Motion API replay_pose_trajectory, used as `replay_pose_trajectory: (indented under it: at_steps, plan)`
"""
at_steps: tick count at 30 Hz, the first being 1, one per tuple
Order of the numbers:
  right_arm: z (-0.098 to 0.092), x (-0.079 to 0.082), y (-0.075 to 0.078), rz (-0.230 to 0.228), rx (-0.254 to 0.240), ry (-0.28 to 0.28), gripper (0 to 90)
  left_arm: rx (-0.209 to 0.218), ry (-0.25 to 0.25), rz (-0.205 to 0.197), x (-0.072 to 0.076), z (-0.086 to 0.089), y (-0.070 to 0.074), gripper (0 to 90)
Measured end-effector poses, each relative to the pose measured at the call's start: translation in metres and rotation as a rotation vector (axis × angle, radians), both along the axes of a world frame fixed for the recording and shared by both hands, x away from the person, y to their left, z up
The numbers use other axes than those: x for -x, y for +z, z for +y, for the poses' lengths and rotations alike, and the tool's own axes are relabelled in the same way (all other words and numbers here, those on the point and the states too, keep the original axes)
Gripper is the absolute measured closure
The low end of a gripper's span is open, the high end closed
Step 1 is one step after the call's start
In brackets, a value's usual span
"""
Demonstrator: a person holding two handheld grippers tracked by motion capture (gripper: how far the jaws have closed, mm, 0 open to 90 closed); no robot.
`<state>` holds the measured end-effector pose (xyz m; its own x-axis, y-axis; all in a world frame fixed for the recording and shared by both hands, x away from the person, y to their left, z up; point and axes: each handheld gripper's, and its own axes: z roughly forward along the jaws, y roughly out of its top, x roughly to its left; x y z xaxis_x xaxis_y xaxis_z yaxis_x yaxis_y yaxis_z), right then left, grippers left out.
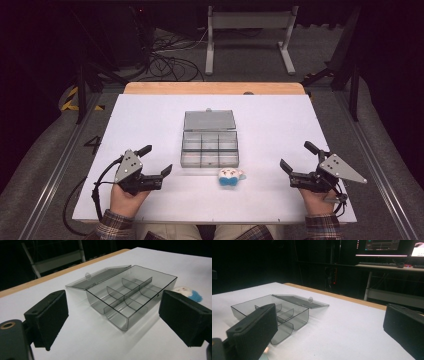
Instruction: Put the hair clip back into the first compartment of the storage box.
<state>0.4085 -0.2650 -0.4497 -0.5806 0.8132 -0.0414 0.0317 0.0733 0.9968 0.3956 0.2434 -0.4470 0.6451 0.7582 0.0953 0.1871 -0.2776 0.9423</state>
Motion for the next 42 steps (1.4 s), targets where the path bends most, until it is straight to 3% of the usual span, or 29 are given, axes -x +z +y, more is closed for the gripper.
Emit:
replay_pose_trajectory:
  at_steps: [4, 6, 14, 20, 28, 42]
  plan:
    - [0.0, 0.0, 0.0, -0.003, 0.001, 0.001, 0.3, 0.012, -0.012, 0.01, 0.0, -0.008, 0.001, 9.1]
    - [0.001, 0.0, 0.0, -0.006, 0.007, -0.001, 0.3, -0.008, -0.022, 0.011, 0.0, -0.013, 0.002, 7.6]
    - [0.002, 0.0, -0.001, -0.004, 0.025, -0.005, 0.3, -0.022, -0.064, 0.038, 0.0, -0.035, 0.0, 6.7]
    - [0.003, 0.001, 0.0, -0.013, 0.023, -0.016, 0.2, -0.048, -0.073, 0.092, -0.004, -0.04, -0.004, 5.6]
    - [0.005, 0.001, 0.0, -0.017, 0.029, -0.007, 0.2, -0.055, -0.087, 0.123, -0.005, -0.049, -0.006, 5.1]
    - [0.006, 0.0, -0.002, -0.009, 0.024, -0.003, 0.2, -0.091, -0.091, 0.172, -0.004, -0.081, -0.015, 5.4]
